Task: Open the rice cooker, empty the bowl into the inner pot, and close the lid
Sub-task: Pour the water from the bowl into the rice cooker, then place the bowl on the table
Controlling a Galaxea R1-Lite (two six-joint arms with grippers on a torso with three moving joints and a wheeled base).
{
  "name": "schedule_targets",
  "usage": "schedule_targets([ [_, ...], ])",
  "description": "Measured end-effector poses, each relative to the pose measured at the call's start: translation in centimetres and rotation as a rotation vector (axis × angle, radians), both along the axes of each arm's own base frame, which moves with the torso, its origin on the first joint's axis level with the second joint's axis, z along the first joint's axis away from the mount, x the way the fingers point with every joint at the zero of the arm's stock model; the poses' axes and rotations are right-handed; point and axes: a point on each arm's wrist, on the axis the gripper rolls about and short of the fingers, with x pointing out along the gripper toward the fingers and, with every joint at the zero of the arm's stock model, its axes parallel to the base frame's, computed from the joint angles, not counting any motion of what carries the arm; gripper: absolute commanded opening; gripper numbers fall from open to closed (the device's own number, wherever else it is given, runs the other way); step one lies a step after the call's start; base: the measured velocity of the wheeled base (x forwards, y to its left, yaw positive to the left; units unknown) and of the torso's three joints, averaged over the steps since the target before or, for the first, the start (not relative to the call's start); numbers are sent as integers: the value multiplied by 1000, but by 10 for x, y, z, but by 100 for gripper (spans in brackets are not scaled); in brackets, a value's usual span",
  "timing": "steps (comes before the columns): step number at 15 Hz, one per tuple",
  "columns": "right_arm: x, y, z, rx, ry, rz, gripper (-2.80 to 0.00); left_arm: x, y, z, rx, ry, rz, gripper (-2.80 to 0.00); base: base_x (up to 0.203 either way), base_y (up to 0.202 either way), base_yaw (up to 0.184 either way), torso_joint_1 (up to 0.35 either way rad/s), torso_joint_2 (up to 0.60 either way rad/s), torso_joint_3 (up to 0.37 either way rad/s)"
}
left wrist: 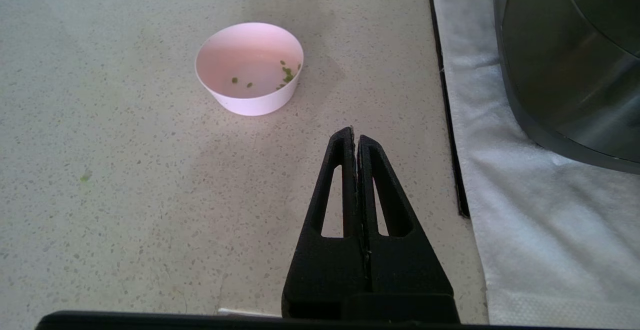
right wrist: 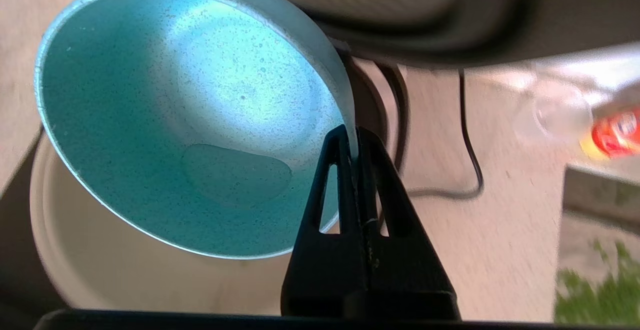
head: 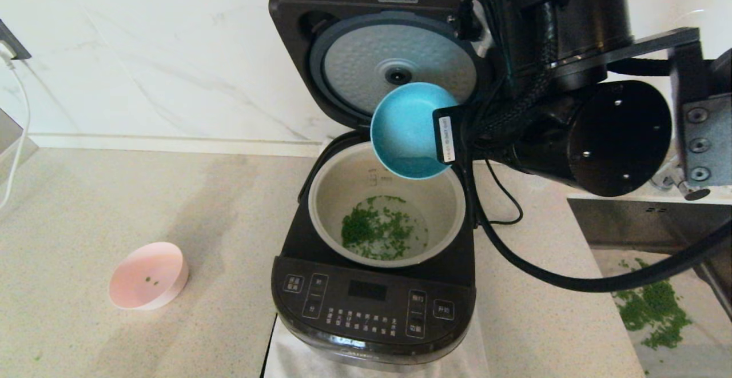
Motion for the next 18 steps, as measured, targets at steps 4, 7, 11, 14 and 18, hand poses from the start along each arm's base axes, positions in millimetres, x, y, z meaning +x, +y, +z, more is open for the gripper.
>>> schedule_targets([
  [4,-24,-24,13,9,45,21,-280,0,0,0,0,0,0,-280,0,0,0,0,0,0],
  [7,-43,-45,11,13,101,34,-280,0,0,0,0,0,1,-280,0,0,0,0,0,0],
  [11,-67,-83,0,-28,162,16,-280,0,0,0,0,0,0,-280,0,0,0,0,0,0],
  [14,-81,-120,-15,-51,198,-60,-280,0,0,0,0,0,0,-280,0,0,0,0,0,0],
  [18,-90,-158,-58,-44,330,-151,-280,0,0,0,0,0,1,-280,0,0,0,0,0,0],
])
